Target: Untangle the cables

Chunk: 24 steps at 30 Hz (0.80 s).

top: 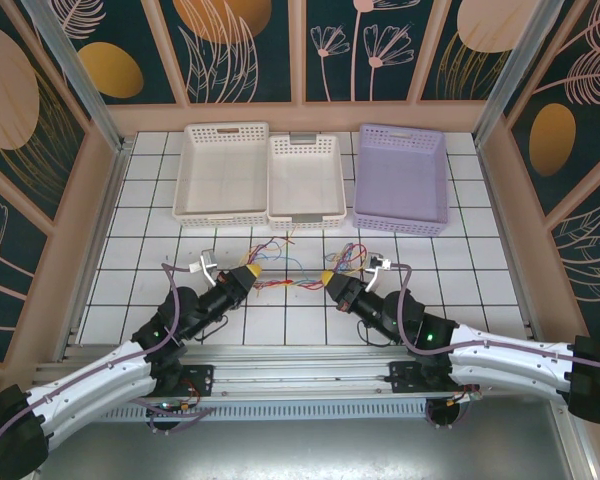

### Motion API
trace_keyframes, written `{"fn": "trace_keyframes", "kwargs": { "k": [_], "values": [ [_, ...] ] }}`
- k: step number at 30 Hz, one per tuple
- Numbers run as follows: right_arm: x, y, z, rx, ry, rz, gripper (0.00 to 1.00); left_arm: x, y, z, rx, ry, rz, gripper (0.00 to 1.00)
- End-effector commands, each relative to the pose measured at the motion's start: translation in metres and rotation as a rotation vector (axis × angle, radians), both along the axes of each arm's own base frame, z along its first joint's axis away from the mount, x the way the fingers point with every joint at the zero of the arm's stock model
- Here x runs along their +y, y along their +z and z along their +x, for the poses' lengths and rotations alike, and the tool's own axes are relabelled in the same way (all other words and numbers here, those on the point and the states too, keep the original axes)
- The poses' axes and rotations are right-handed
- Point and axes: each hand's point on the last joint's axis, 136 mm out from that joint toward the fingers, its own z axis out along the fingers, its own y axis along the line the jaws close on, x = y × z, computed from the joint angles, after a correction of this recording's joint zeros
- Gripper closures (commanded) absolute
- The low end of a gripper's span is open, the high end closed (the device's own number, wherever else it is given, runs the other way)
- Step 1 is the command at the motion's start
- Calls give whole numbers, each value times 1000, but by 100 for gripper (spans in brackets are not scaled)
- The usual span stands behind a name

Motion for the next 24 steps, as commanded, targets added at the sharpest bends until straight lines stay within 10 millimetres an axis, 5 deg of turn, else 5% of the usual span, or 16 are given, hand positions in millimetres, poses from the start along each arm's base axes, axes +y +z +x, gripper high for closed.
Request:
{"fn": "trace_keyframes", "kwargs": {
  "k": [1, 6, 15, 24],
  "values": [
    [-53, 5, 43, -21, -351, -33, 100, 49, -19, 32, 17, 302, 73, 100],
    [-50, -1, 46, 27, -345, -190, 100, 53, -21, 33, 33, 325, 78, 100],
    [-54, -23, 51, 135, -304, -300, 58, 52, -26, 37, 68, 337, 138, 100],
    [-60, -22, 54, 128, -227, -312, 46, 52, -30, 38, 78, 337, 175, 100]
  ]
}}
